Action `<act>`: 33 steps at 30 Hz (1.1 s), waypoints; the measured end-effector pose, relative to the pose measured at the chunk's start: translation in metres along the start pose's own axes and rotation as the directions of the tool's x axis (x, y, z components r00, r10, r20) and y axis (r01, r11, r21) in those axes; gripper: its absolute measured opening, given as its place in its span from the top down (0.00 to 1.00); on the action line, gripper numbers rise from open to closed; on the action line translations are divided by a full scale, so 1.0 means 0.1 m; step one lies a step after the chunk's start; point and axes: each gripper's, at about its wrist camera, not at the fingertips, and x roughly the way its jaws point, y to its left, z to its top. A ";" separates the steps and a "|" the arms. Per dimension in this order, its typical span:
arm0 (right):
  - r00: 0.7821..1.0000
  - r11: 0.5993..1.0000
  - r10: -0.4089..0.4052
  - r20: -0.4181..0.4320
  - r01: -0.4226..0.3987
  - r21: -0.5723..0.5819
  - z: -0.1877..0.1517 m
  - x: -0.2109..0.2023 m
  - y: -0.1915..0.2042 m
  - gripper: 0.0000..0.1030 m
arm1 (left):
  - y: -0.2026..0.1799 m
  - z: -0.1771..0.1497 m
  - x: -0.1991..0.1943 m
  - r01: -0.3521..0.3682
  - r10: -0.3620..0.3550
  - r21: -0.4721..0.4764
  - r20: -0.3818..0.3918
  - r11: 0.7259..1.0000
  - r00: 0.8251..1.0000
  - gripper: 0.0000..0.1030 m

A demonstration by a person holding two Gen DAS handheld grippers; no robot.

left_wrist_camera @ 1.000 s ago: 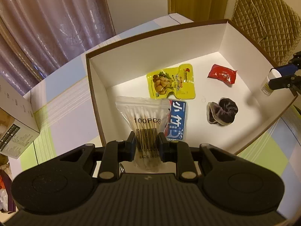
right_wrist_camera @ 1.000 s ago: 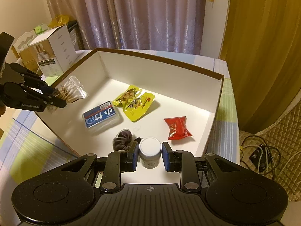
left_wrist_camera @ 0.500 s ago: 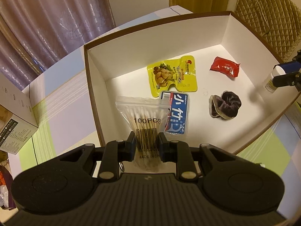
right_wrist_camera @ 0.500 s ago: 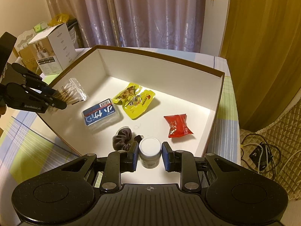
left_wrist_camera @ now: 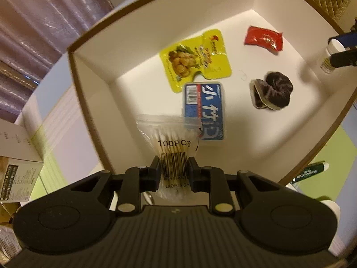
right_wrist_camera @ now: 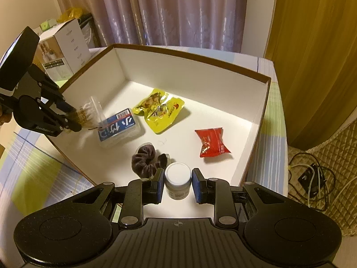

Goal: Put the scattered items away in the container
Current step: 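Carry both items over the box and open both grippers to drop them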

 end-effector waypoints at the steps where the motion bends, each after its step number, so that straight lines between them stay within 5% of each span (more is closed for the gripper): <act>1: 1.000 1.000 0.001 -0.006 -0.001 -0.001 0.00 0.01 0.00 0.72 | -0.02 0.01 0.00 -0.007 0.007 0.008 -0.002 1.000 1.000 0.77; 16: 0.980 0.998 0.025 -0.199 -0.035 -0.050 0.13 0.26 -0.05 0.71 | 0.01 -0.02 -0.06 -0.014 0.014 0.001 0.006 1.000 1.000 0.66; 27: 0.961 0.998 0.031 -0.273 -0.046 -0.050 0.16 0.32 0.02 0.71 | 0.06 -0.07 -0.17 -0.003 0.005 -0.048 0.037 0.999 0.999 0.54; 33: 0.959 0.998 0.063 -0.277 -0.054 0.040 0.15 0.26 -0.06 0.69 | 0.00 -0.13 -0.24 -0.007 0.009 -0.040 0.052 0.999 0.999 0.43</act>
